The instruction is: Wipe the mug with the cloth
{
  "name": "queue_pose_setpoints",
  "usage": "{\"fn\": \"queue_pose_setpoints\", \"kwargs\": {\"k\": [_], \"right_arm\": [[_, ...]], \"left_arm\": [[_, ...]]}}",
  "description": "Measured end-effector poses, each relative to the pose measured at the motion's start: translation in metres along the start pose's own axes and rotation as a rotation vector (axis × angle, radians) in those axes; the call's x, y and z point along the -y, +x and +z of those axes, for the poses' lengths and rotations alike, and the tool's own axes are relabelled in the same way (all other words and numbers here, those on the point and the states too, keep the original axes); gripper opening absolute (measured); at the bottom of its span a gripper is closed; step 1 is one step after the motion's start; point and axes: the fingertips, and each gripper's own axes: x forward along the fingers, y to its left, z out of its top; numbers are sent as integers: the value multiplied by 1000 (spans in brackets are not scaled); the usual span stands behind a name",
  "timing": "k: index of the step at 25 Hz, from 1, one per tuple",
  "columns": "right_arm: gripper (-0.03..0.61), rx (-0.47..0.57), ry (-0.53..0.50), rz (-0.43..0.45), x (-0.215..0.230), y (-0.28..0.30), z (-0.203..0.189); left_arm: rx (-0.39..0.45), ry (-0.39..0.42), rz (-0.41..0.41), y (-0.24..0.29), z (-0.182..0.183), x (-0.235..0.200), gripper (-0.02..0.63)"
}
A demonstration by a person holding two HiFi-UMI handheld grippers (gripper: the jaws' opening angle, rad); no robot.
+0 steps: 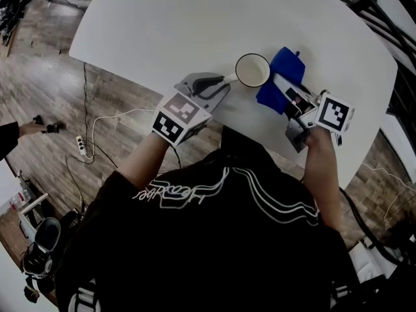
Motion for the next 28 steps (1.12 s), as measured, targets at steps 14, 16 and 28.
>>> {"fn": "queue_pose_setpoints", "kwargs": {"k": [14,16,28], "right_arm": [[54,-34,3,-119,21,20,1],[54,-8,-4,-131,20,11,2],[54,138,62,-55,-9,-17,7]], "left_arm": [[-5,17,-26,0,-4,0,66],[-5,28,-28,2,-3,6,66],[-17,37,-33,15,-3,14,66]]}}
